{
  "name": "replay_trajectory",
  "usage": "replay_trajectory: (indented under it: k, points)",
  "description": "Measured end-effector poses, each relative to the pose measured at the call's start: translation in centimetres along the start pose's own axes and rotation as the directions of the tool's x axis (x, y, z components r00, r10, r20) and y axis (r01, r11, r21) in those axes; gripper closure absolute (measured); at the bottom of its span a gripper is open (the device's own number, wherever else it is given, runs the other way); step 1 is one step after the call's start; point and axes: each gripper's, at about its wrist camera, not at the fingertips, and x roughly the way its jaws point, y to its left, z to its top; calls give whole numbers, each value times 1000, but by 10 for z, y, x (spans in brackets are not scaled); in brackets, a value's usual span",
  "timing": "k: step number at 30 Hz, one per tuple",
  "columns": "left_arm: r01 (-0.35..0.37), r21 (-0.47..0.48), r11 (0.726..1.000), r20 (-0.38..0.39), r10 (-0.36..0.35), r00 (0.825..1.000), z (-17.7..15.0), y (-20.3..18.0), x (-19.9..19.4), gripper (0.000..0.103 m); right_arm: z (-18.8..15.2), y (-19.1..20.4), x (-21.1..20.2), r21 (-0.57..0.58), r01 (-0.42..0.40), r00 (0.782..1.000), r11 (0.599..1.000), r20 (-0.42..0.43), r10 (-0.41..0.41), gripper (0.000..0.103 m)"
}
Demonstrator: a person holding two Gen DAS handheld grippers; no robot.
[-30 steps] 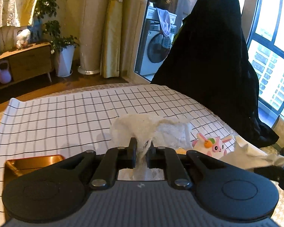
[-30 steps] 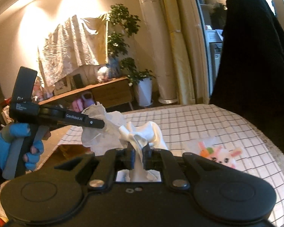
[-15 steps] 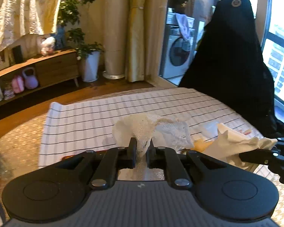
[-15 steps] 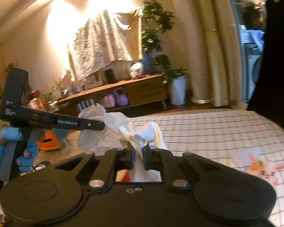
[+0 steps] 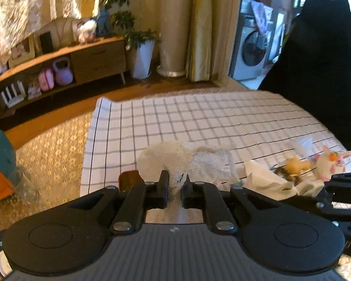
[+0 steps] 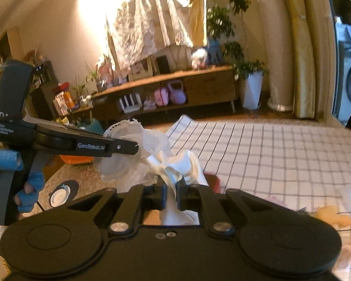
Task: Organize soft objects
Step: 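Lower both cloths into the red tin box and open both tools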
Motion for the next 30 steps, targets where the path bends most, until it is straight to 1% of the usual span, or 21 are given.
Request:
replay_trajectory:
  k: [5, 7, 11, 14, 19, 21, 26, 30]
  points:
    - [-12, -37, 999, -39, 10, 999, -6, 16, 38, 93, -5, 11, 41, -36, 18, 997, 999, -80, -21, 95]
    - [-34, -30, 999, -45, 33, 998, -8, 19, 52, 93, -9, 16, 56, -56, 19, 993, 998, -112, -25, 95]
    - [-38, -29, 999, -76, 36, 996, -8, 24, 75, 93, -19, 23, 81, -76, 24, 987, 997, -158, -36, 95]
    - [-46, -27, 999, -111, 42, 993, -10, 26, 95, 93, -27, 27, 97, -81, 36, 978, 996, -204, -52, 95]
    - [-73, 2, 997, -167, 72, 983, -16, 27, 128, 93, -42, 28, 125, -63, 56, 951, 996, -302, -73, 94]
    - [-73, 2, 997, -177, 73, 981, -18, 27, 137, 93, -46, 27, 132, -61, 65, 944, 996, -319, -81, 93]
    - [-55, -3, 999, -212, 53, 976, -23, 26, 152, 93, -54, 27, 142, -63, 74, 941, 995, -327, -91, 90]
    - [-26, -13, 1000, -230, 22, 973, -28, 25, 159, 93, -56, 27, 145, -52, 58, 938, 997, -338, -72, 84]
